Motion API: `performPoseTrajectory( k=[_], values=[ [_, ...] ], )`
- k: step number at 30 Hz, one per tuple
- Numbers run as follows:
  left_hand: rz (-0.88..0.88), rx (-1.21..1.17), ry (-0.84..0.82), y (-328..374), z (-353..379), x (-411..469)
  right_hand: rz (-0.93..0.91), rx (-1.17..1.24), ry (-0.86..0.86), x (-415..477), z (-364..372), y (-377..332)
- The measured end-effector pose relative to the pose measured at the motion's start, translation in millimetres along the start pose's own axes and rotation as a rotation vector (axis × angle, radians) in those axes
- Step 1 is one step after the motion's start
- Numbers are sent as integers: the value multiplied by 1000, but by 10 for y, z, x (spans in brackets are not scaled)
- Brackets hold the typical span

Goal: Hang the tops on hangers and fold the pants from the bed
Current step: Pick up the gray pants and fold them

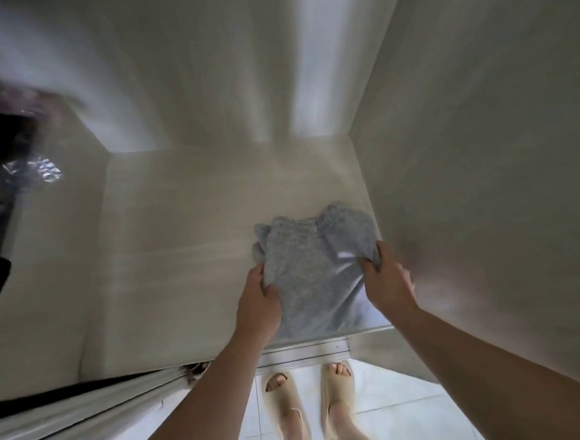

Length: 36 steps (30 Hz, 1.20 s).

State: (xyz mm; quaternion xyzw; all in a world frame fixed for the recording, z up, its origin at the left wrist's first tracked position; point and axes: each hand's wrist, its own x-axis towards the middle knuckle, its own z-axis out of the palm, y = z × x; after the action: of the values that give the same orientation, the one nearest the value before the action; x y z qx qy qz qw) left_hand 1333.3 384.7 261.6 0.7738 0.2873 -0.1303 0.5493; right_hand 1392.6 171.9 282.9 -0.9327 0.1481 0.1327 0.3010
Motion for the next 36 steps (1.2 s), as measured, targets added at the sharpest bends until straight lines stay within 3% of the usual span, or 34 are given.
performPoseTrajectory(
  k=[2,4,6,9,17,24,36],
  values=[
    [38,105,107,-108,130,69,68,-51,13,79,168,66],
    [158,359,247,-188,236,39,56,-156,42,53,299,118],
    [344,543,330,-253,352,3,-131,-309,82,-10,424,194],
    [520,720,311,-398,522,28,-308,-372,66,-89,611,335],
    [550,844,230,-626,659,412,-315,-440,105,93,946,561],
    [533,844,198,-213,657,948,-266,-414,141,631,939,278],
    [519,958,191,377,560,2024,-283,-531,61,1785,908,-305]
  ],
)
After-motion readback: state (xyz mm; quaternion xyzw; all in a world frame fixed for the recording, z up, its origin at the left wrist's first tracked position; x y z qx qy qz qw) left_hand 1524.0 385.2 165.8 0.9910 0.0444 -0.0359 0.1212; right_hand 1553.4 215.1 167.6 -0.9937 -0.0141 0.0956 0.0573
